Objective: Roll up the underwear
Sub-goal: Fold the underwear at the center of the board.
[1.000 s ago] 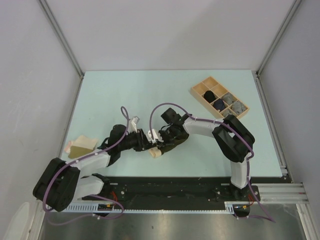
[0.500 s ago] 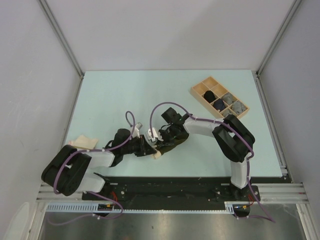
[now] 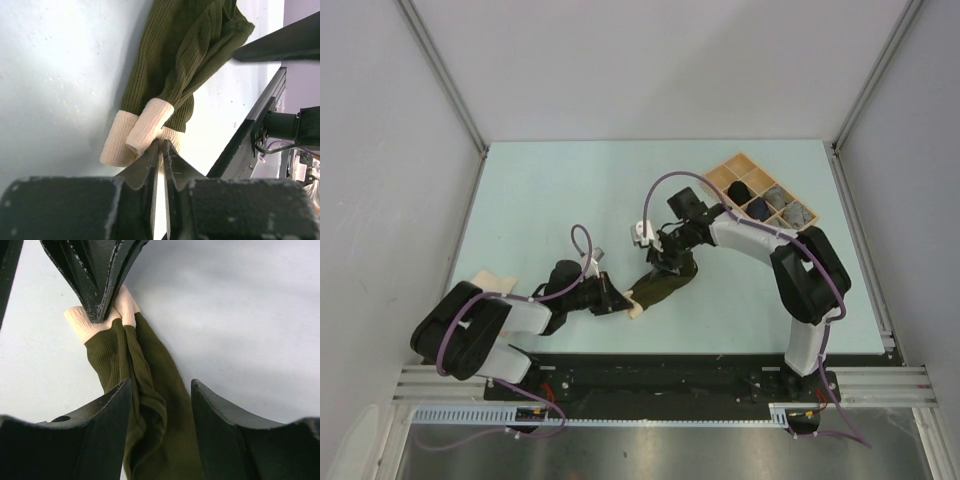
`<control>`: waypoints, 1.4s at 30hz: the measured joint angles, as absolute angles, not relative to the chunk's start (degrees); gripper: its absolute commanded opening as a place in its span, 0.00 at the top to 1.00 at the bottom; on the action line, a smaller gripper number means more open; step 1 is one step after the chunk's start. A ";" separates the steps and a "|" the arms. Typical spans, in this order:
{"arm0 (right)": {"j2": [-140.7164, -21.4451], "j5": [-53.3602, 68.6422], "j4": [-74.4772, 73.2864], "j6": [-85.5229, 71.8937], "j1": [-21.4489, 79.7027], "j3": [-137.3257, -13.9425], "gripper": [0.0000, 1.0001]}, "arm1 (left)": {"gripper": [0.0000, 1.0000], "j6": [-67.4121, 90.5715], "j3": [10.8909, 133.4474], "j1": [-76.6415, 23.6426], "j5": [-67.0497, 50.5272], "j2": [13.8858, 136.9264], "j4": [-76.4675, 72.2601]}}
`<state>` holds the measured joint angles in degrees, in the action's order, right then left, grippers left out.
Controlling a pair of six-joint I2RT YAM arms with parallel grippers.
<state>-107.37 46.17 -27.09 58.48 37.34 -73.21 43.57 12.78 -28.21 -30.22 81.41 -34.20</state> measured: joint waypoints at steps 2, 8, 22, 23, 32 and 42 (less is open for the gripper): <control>-106.43 47.03 -29.34 58.76 35.97 -74.32 0.44 | 0.87 43.59 12.73 -28.21 -30.22 81.47 -34.39; -105.60 47.48 -37.63 62.15 33.39 -75.81 0.46 | 0.88 43.57 12.73 -28.23 -30.22 81.45 -34.39; -111.46 43.81 -43.68 64.97 34.46 -76.88 0.73 | 0.88 43.53 12.21 -28.23 -29.91 80.75 -34.37; -111.66 43.40 -43.48 64.97 34.46 -76.88 0.84 | 0.88 43.53 12.12 -28.25 -29.80 80.64 -34.37; -111.72 42.26 -40.23 62.78 34.50 -77.52 0.89 | 0.92 43.53 11.77 -28.27 -29.61 80.55 -34.76; -114.10 38.65 -38.81 59.44 36.58 -83.99 0.70 | 0.94 43.59 10.96 -28.95 -28.67 80.58 -36.42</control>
